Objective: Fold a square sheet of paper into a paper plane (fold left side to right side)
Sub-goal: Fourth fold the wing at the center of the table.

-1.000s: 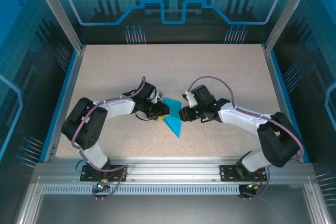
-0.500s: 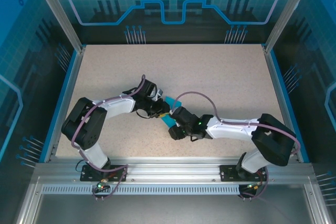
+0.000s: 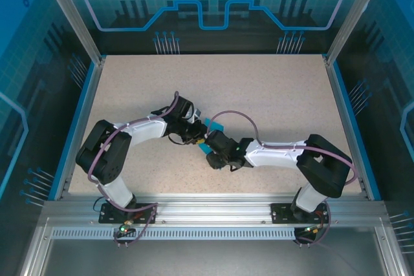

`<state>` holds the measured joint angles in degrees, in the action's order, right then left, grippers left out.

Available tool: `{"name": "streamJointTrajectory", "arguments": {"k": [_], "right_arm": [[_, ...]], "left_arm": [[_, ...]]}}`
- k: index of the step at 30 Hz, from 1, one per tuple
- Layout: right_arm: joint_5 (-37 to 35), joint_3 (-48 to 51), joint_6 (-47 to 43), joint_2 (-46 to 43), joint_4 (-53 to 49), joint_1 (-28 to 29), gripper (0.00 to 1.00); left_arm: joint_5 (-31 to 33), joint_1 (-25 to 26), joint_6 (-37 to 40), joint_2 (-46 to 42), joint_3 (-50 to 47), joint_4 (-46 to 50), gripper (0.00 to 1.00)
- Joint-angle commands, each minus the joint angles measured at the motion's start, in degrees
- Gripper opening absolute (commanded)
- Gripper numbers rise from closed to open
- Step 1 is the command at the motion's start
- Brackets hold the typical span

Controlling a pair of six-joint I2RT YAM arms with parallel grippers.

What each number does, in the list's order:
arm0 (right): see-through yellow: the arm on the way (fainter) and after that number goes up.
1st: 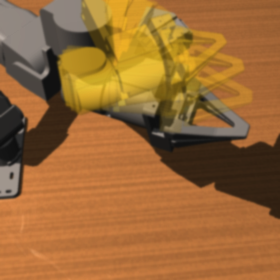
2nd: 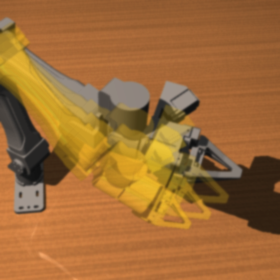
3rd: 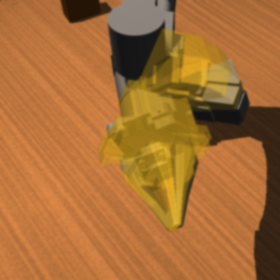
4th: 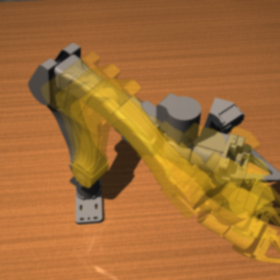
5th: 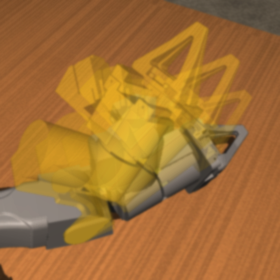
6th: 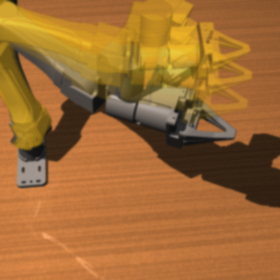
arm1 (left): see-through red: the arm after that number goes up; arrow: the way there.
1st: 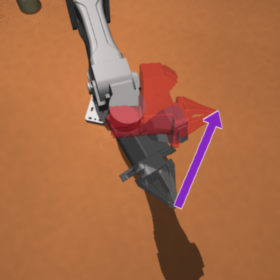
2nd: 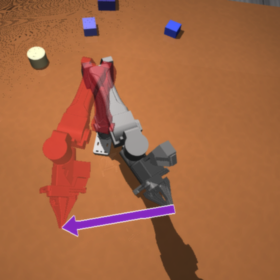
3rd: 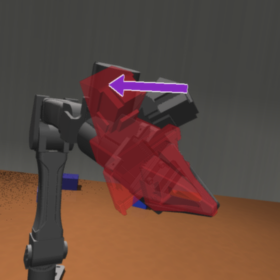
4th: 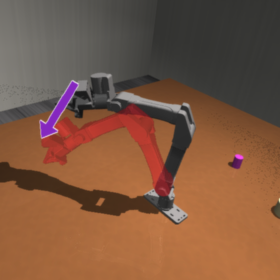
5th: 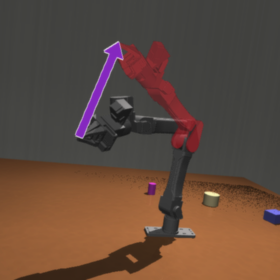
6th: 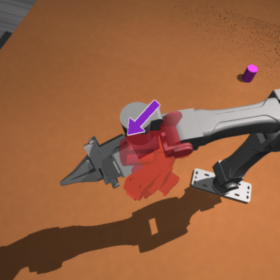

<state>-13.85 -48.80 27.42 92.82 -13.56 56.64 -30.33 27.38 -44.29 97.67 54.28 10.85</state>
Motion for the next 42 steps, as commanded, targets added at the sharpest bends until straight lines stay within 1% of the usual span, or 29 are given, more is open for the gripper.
{"name": "streamJointTrajectory", "arguments": {"k": [1, 2, 8, 15, 20, 23, 25, 29, 32, 36, 38, 40, 42], "right_arm": [[-0.95, -1.22, -0.59, 1.72, -2.09, 0.71, 0.38], [-1.01, -3.02, -0.60, 1.92, -2.23, 0.75, 0.37], [-0.74, -3.58, -0.92, 2.72, -2.86, 0.71, 0.25], [0.21, -2.98, -1.28, 3.40, -3.14, 0.66, 0.17], [1.35, -2.88, -1.56, 4.19, -3.21, 0.50, 0.13], [2.14, -2.59, -1.67, 4.39, -2.93, 0.23, 0.12], [2.89, -2.19, -1.68, 4.06, -2.46, -0.21, 0.10], [4.05, -1.92, -1.84, 3.45, -1.66, -0.91, 0.09], [4.68, -1.92, -2.10, 3.30, -1.47, -1.01, 0.09], [5.58, -1.92, -2.24, 3.12, -1.33, -1.18, 0.08], [6.88, -0.21, -2.08, 2.50, -0.80, -1.74, 0.08], [9.19, 0.93, -1.57, 0.98, 0.94, -2.81, 0.08], [12.78, 2.45, -1.36, -0.52, 3.15, -4.09, 0.07]], "left_arm": [[-2.02, 0.38, -1.10, 0.28, 2.40, 1.50, 0.22], [-2.02, 0.31, -1.15, 0.42, 2.58, 1.62, 0.22], [-1.74, 0.29, -0.67, 0.11, 2.85, 2.53, 0.22], [-1.01, 0.22, 0.16, -0.55, 3.09, 3.80, 0.25], [-0.67, -0.24, 0.61, -1.12, 3.12, 4.87, 0.35], [-0.39, -0.87, 1.09, -1.92, 3.11, 5.76, 0.46], [-0.24, -1.60, 1.46, -2.63, 3.00, 6.47, 0.53], [-0.39, -3.48, 2.40, -4.12, 3.19, 7.67, 0.63], [-0.84, -5.28, 2.76, -4.75, 3.76, 7.85, 0.68], [-0.58, -7.80, 3.84, -4.79, 4.95, 8.73, 0.70], [-0.25, -8.71, 4.25, -5.32, 4.40, 8.51, 0.70], [0.16, -9.09, 4.71, -5.92, 3.37, 8.59, 0.68], [0.13, -9.15, 4.83, -6.39, 1.85, 8.08, 0.64]]}}
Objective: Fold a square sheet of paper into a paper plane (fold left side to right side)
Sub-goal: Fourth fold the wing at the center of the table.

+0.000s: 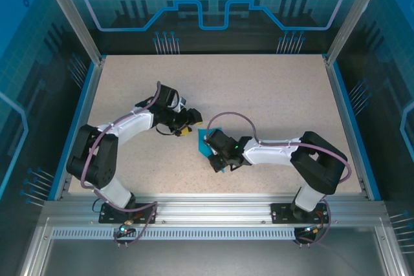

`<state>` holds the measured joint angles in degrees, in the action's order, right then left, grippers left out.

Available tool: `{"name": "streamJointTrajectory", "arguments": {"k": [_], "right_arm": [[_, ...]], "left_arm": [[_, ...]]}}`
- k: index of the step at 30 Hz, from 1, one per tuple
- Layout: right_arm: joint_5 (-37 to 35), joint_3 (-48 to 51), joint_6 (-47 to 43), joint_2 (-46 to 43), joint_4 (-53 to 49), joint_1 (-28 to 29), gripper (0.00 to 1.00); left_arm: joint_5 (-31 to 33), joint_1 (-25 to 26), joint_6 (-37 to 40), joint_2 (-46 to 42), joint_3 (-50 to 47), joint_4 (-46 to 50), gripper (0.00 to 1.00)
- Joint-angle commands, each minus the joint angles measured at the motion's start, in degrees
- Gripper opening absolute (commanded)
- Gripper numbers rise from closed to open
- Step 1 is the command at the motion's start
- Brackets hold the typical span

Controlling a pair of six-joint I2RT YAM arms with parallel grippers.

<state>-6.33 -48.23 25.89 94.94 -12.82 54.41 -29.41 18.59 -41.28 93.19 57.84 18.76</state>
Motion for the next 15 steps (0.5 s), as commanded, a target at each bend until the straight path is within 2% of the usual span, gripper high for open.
{"name": "streamJointTrajectory", "arguments": {"k": [1, 8, 15], "right_arm": [[6.76, 2.55, 0.36, -3.22, 3.36, -2.51, 0.07], [15.67, 6.43, 1.72, -5.20, 9.47, -6.82, 0.07], [20.82, 7.74, 3.27, -4.46, 12.96, -9.62, 0.07]], "left_arm": [[-1.07, -0.24, 1.80, -1.93, -2.50, -0.25, 0.61], [-2.50, 1.78, -0.26, -0.91, -8.37, -4.99, 0.42], [-2.50, 5.34, -1.37, 2.58, -7.47, -7.02, 0.39]]}}
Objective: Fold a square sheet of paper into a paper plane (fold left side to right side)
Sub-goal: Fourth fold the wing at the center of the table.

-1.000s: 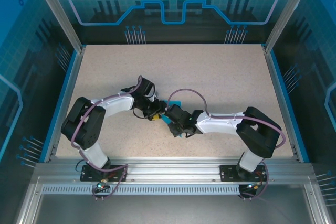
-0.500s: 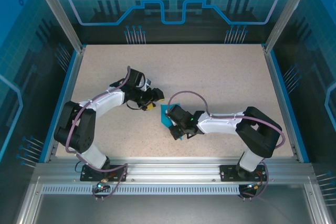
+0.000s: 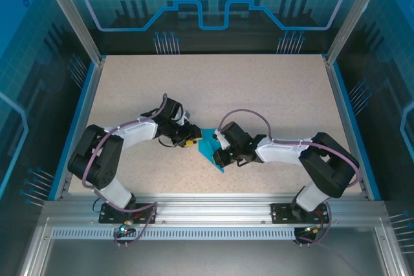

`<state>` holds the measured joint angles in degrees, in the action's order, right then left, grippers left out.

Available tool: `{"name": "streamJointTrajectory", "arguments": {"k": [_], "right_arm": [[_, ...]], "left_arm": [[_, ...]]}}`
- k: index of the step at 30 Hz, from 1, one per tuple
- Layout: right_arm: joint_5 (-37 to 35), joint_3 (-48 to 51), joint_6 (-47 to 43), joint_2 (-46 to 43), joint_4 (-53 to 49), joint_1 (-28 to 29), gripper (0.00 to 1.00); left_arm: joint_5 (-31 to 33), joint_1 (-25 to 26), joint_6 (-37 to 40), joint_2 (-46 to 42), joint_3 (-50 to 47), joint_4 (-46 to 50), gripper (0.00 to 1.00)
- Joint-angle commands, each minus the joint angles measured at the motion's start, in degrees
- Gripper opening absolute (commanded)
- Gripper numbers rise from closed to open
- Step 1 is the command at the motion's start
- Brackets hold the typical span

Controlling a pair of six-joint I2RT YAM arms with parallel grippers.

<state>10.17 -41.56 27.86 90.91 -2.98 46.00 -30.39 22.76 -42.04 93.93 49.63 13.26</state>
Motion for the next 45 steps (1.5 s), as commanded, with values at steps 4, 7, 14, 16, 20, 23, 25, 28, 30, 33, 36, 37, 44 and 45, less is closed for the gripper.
{"name": "streamJointTrajectory", "arguments": {"k": [4, 7, 14, 16, 20, 23, 25, 28, 30, 33, 36, 37, 44, 45], "right_arm": [[5.81, 1.16, 1.97, 0.27, 3.71, -2.13, 0.07], [6.43, 1.21, 2.42, 0.66, 4.04, -2.55, 0.07], [7.58, 1.27, 2.90, 1.55, 4.31, -3.32, 0.07], [7.67, 1.22, 2.98, 1.68, 4.09, -3.51, 0.07], [7.68, 1.24, 2.89, 2.29, 3.85, -3.55, 0.08], [7.71, 1.04, 2.82, 2.75, 3.53, -3.82, 0.09], [7.73, 1.04, 2.91, 2.94, 3.60, -3.92, 0.09], [7.88, 1.00, 2.99, 3.02, 3.60, -4.11, 0.10], [7.97, 1.05, 3.07, 3.05, 3.60, -4.22, 0.11], [8.03, 1.09, 3.08, 2.76, 3.90, -4.23, 0.14], [8.48, 1.37, 3.08, 1.99, 4.51, -4.25, 0.19], [8.79, 1.46, 3.12, 1.67, 4.78, -4.42, 0.20], [13.20, 2.30, 4.27, -1.64, 6.86, -6.95, 0.33], [13.89, 2.52, 4.67, -2.07, 7.40, -7.45, 0.34]], "left_arm": [[-1.17, 2.40, -0.74, 4.08, 2.26, -1.30, 0.39], [-1.07, 3.11, -1.09, 5.43, 3.13, -1.65, 0.40], [-0.89, 4.81, -1.29, 8.50, 5.92, -1.61, 0.43], [-0.74, 5.05, -1.34, 9.34, 6.40, -1.48, 0.43], [-0.30, 5.21, -1.46, 10.77, 6.95, -1.46, 0.44], [0.16, 5.27, -1.49, 11.43, 7.17, -1.09, 0.44], [0.65, 5.27, -1.28, 11.70, 7.24, -0.71, 0.44], [1.63, 5.23, -1.13, 12.14, 7.46, 0.22, 0.44], [2.03, 5.26, -1.12, 12.51, 7.46, 0.54, 0.45], [2.27, 5.26, -1.29, 13.03, 7.50, 0.63, 0.45], [2.70, 5.21, -1.29, 13.30, 7.34, 0.65, 0.45], [2.67, 5.21, -1.33, 13.37, 7.33, 0.72, 0.45], [2.80, 5.27, -1.20, 13.26, 7.42, 1.07, 0.45], [2.80, 5.27, -1.20, 13.23, 7.46, 1.07, 0.45]]}}
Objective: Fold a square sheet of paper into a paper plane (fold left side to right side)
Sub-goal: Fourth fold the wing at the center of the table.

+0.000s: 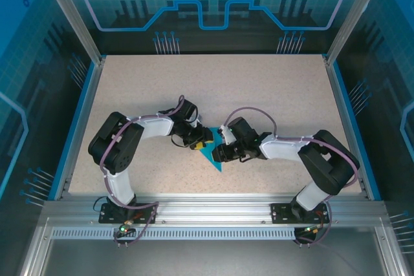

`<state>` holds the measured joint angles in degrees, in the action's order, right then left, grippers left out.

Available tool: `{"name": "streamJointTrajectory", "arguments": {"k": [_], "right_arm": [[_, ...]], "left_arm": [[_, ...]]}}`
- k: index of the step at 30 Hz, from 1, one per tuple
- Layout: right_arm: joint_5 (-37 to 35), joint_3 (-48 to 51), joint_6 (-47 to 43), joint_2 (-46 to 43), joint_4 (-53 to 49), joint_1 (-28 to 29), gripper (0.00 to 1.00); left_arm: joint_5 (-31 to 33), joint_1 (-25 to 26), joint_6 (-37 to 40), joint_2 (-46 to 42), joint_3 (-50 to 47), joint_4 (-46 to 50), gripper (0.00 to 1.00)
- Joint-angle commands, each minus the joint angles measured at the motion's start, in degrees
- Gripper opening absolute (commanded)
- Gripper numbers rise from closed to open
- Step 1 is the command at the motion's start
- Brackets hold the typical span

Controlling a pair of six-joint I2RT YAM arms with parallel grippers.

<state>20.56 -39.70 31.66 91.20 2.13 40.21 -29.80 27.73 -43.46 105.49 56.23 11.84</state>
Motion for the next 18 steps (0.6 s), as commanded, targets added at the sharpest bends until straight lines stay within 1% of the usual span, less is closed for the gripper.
{"name": "streamJointTrajectory", "arguments": {"k": [1, 7, 18], "right_arm": [[4.20, 1.06, 1.54, -2.75, 3.09, -2.41, 0.35], [6.81, 1.88, 6.05, -2.15, 6.66, -5.81, 0.37], [8.89, -0.79, 8.93, 3.75, 8.24, -6.15, 0.35]], "left_arm": [[2.26, 0.31, 0.22, 1.65, 0.90, 2.58, 0.45], [2.25, 0.29, 0.22, 1.56, 0.90, 2.75, 0.46], [2.08, 0.31, 0.22, 1.55, 0.81, 2.53, 0.46]]}}
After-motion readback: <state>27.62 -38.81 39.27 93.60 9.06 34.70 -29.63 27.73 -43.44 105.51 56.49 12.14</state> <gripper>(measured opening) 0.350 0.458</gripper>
